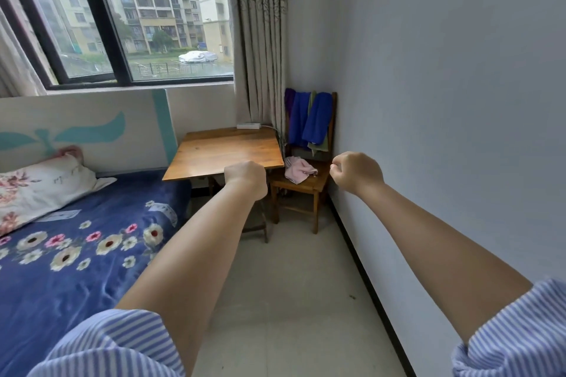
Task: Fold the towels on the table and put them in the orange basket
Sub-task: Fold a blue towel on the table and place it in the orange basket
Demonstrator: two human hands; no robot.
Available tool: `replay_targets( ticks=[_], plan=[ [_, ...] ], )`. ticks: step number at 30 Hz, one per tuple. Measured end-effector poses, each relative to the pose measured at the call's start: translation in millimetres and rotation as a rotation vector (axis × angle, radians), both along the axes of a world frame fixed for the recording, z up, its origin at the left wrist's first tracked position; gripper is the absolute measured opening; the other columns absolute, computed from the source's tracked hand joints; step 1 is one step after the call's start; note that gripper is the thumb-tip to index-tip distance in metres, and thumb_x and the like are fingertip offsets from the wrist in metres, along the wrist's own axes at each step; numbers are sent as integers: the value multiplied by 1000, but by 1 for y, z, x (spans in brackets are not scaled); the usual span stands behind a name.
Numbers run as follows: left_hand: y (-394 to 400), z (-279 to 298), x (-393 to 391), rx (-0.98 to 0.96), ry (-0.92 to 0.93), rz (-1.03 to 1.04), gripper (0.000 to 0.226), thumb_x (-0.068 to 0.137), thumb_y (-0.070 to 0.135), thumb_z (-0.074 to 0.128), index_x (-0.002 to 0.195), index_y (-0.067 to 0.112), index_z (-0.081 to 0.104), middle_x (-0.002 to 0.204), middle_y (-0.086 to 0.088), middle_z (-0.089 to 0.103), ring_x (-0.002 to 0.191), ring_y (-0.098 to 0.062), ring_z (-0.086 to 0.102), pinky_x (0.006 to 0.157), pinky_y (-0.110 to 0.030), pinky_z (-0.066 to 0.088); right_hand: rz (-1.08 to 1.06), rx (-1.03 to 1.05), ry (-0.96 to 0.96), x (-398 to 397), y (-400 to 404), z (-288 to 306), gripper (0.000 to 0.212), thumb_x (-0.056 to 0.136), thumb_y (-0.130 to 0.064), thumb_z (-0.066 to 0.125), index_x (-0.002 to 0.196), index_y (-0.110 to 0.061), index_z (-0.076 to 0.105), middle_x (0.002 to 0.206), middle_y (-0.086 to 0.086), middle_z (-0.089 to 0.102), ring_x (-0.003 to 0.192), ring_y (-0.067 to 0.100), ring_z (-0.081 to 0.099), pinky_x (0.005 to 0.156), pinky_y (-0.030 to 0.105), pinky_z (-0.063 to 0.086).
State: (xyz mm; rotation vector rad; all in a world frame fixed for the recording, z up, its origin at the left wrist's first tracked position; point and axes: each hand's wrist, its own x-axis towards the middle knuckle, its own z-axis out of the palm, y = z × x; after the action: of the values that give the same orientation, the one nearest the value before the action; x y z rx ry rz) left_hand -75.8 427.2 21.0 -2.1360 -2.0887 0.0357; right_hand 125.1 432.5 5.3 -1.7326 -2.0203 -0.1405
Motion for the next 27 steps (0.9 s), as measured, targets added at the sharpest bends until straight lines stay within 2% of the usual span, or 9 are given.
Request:
replay_targets(
  ticks=[2, 4, 9, 14, 17, 22, 27],
  plan=[
    [50, -3, 5, -11, -5, 2, 23, 90, 12, 42, 106, 8, 59, 107, -9, 59, 81, -22, 49, 57, -24, 33, -2, -2, -9, 3, 50, -4, 29, 93, -22, 44, 102, -4, 64, 101, 15, 66, 93, 26, 60, 78, 32, 49],
    [102, -5, 9, -12, -14, 9, 23, 90, 11, 43, 105, 8, 59, 106, -9, 59, 85, -23, 52, 63, -26, 36, 5, 0, -8, 6, 103, -7, 30, 93, -23, 45, 107, -4, 63, 105, 14, 66, 96, 27, 60, 79, 32, 49],
    [237, 3, 19, -7, -36, 25, 24, 87, 9, 43, 104, 8, 61, 109, -10, 60, 95, -24, 56, 68, -27, 39, 18, 16, -30, 15, 245, -1, 29, 92, -21, 45, 108, -4, 62, 106, 15, 65, 96, 27, 60, 75, 30, 46],
    [365, -4, 20, -43, -48, 38, 23, 86, 8, 43, 100, 8, 62, 106, -9, 60, 92, -23, 55, 66, -27, 38, 19, -31, -24, 18, 377, -10, 30, 91, -17, 44, 113, -3, 60, 111, 16, 64, 101, 28, 59, 82, 34, 51],
    [432, -16, 17, -62, -58, 29, 23, 87, 11, 46, 103, 10, 61, 106, -8, 60, 89, -22, 53, 66, -27, 39, 28, -60, -31, 17, 444, -22, 31, 91, -18, 45, 115, -4, 59, 113, 15, 63, 103, 29, 58, 84, 36, 52],
    [558, -42, 5, -63, -65, -13, 24, 88, 15, 46, 106, 11, 62, 108, -7, 62, 96, -24, 58, 69, -27, 41, 8, -107, -56, 18, 561, -48, 30, 91, -19, 44, 111, -4, 61, 110, 14, 65, 98, 27, 60, 79, 33, 50],
    [687, -66, -3, -148, -57, -65, 23, 88, 14, 46, 104, 10, 64, 109, -7, 63, 99, -26, 60, 67, -28, 41, -60, -206, -70, 14, 675, -70, 28, 92, -18, 44, 109, -5, 62, 109, 13, 65, 96, 26, 61, 78, 33, 52]
  ],
)
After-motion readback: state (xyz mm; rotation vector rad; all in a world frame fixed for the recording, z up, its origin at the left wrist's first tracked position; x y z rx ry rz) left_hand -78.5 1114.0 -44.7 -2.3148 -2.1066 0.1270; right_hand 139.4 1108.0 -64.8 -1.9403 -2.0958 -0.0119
